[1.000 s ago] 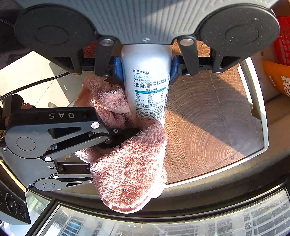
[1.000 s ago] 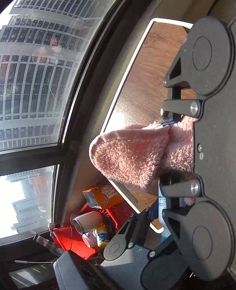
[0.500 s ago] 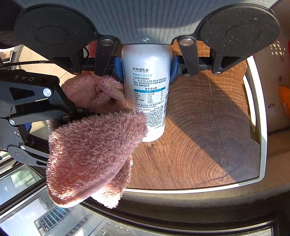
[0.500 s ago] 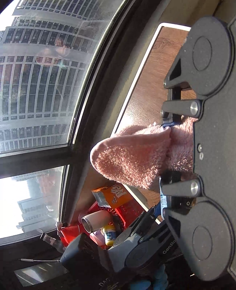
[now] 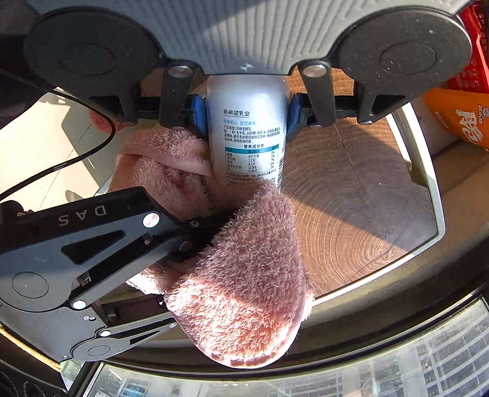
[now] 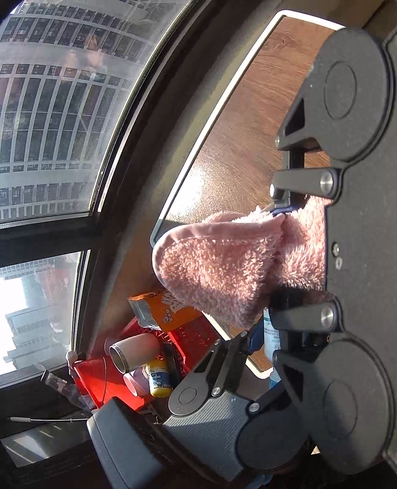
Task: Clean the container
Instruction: 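Lift the bottle with the left tool while the right tool brings the towel over it, then rub the towel around the bottle body with the right tool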
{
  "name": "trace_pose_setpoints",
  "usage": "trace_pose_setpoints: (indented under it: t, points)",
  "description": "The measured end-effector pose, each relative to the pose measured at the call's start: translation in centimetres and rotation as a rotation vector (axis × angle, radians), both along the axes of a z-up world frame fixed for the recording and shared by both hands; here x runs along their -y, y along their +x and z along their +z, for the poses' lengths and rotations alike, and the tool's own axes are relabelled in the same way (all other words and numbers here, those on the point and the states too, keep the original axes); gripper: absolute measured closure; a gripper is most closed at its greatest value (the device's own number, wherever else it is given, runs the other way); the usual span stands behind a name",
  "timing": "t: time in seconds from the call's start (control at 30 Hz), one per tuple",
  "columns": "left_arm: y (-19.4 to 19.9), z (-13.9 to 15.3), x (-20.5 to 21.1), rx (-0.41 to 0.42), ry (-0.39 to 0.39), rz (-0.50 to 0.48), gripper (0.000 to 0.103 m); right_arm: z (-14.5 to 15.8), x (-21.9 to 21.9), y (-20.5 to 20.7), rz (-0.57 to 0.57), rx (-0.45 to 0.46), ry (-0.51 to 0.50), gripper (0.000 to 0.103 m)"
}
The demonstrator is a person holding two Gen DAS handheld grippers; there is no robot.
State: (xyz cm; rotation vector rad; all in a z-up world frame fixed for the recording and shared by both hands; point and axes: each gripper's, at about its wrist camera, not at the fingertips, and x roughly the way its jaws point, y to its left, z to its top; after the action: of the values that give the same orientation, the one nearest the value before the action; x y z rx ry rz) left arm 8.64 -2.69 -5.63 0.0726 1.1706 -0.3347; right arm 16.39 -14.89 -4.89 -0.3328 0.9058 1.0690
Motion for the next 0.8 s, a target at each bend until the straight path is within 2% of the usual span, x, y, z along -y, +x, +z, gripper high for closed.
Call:
trace_pose_setpoints:
  t: [0.23,0.4,0.63,0.8]
  points:
    - [-1.3,0.2,2.2,0.101,0.146,-0.095,0.054,-0.4,1.4,1.1,-0.101,0.058,-0.053,0.065]
    - [-2.1,0.0,3.4,0.146,0.225,-0.148,0.054,0.6,1.1,0.6,-0.074,0.05,-0.002,0.066]
    - [-3.0,-0.1,4.9,0.203,0.32,-0.224,0.054,1.8,0.2,-0.2,0.017,-0.074,0.099,0.066]
    - [-3.6,-0.3,5.5,0.225,0.358,-0.266,0.054,1.1,-0.5,-0.8,0.045,-0.091,0.065,0.066]
